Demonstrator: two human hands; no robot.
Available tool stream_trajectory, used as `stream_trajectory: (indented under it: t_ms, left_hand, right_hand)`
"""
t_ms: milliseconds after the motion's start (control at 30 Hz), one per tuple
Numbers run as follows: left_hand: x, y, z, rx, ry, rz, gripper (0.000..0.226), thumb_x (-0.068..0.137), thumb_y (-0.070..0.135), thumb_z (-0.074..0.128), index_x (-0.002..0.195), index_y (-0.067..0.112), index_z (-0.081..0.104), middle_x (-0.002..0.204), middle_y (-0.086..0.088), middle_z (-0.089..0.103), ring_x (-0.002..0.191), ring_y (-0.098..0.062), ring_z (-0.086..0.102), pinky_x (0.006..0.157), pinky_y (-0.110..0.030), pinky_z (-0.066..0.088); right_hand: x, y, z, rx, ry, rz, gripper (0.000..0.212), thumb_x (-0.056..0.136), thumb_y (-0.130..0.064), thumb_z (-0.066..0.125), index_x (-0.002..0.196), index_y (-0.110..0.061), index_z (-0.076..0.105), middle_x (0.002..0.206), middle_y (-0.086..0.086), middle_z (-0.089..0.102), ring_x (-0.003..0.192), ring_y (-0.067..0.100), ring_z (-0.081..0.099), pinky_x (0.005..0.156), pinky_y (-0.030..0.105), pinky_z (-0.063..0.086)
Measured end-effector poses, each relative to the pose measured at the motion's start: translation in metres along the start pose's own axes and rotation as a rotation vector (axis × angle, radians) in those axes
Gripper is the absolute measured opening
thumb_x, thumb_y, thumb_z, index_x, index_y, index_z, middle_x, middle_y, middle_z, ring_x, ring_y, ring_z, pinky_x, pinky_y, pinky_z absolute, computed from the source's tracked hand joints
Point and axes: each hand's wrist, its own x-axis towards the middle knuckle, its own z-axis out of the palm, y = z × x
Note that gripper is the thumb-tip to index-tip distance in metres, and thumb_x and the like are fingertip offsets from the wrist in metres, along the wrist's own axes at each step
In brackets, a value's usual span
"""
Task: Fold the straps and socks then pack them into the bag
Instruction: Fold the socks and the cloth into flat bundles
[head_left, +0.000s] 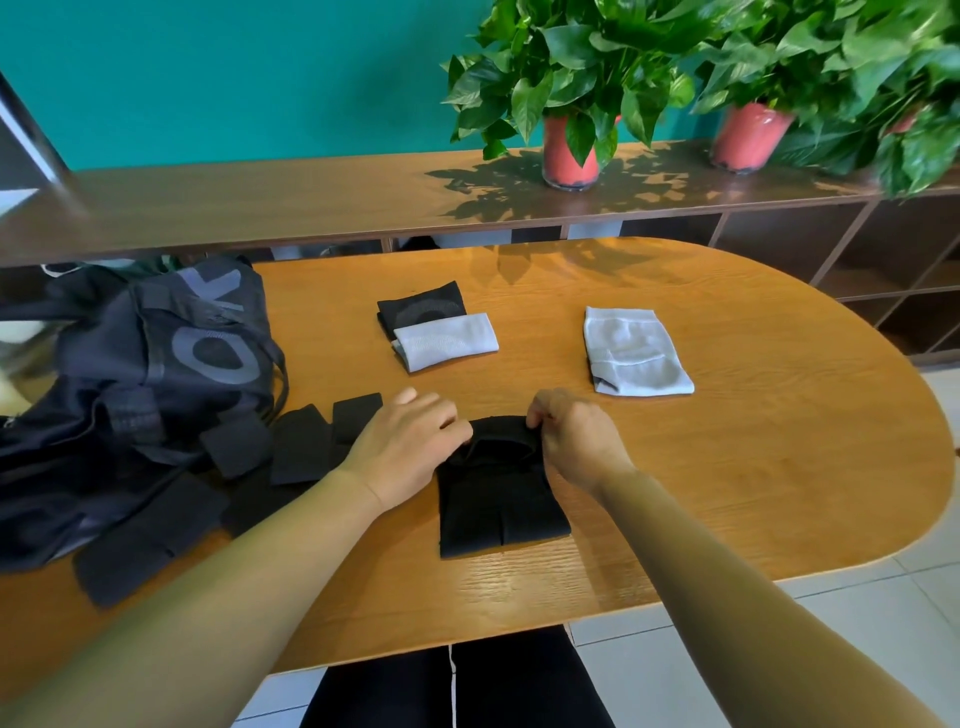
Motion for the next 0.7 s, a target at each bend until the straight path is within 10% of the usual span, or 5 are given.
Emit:
stream_trajectory:
  t_ms: [300,433,600,700]
  left_hand:
    - [0.002,0.002,-0.002,0.044,-0.097,0.065,0.052,0.065,-0.001,0.077,0.107,0.025,0.064,0.089,0.001,0.058,0.080,-0.019,0.055,0.070,-0.030,0.040]
    - [-0.005,-0.002,-0.010,0.002,-0.174,0.062,0.058,0.081,0.002,0.063,0.131,0.030,0.053,0.122,0.004,0.054,0.112,-0.017,0.049,0.095,-0.033,0.033]
    - [-0.004,0.029,-0.029,-0.342,-0.314,-0.165,0.067,0.094,0.022,0.034,0.154,0.015,0.006,0.162,0.000,-0.001,0.147,-0.009,-0.006,0.120,-0.038,-0.004]
    - [-0.007,0.051,-0.018,-0.293,-0.494,-0.233,0.074,0.095,0.043,0.021,0.151,0.008,-0.012,0.159,-0.008,-0.017,0.145,-0.013,-0.020,0.119,-0.041,-0.010]
  right_hand:
    - [-0.005,-0.009,0.001,-0.114,-0.104,0.088,0.041,0.083,-0.056,0.058,0.102,-0.019,0.062,0.104,-0.005,0.052,0.091,0.015,0.054,0.074,0.031,0.050]
    - [-0.012,-0.006,0.000,-0.159,-0.108,0.042,0.044,0.081,-0.049,0.065,0.113,-0.021,0.058,0.118,-0.002,0.050,0.109,0.018,0.048,0.088,0.032,0.045]
    - [-0.018,-0.016,0.000,-0.209,-0.021,-0.073,0.048,0.086,-0.043,0.055,0.127,-0.018,0.054,0.140,0.004,0.044,0.130,0.022,0.038,0.104,0.036,0.032]
    - [-0.030,-0.029,0.008,-0.309,-0.178,-0.200,0.072,0.092,-0.055,0.014,0.150,-0.012,0.022,0.159,0.006,0.013,0.147,0.021,0.004,0.119,0.036,0.004]
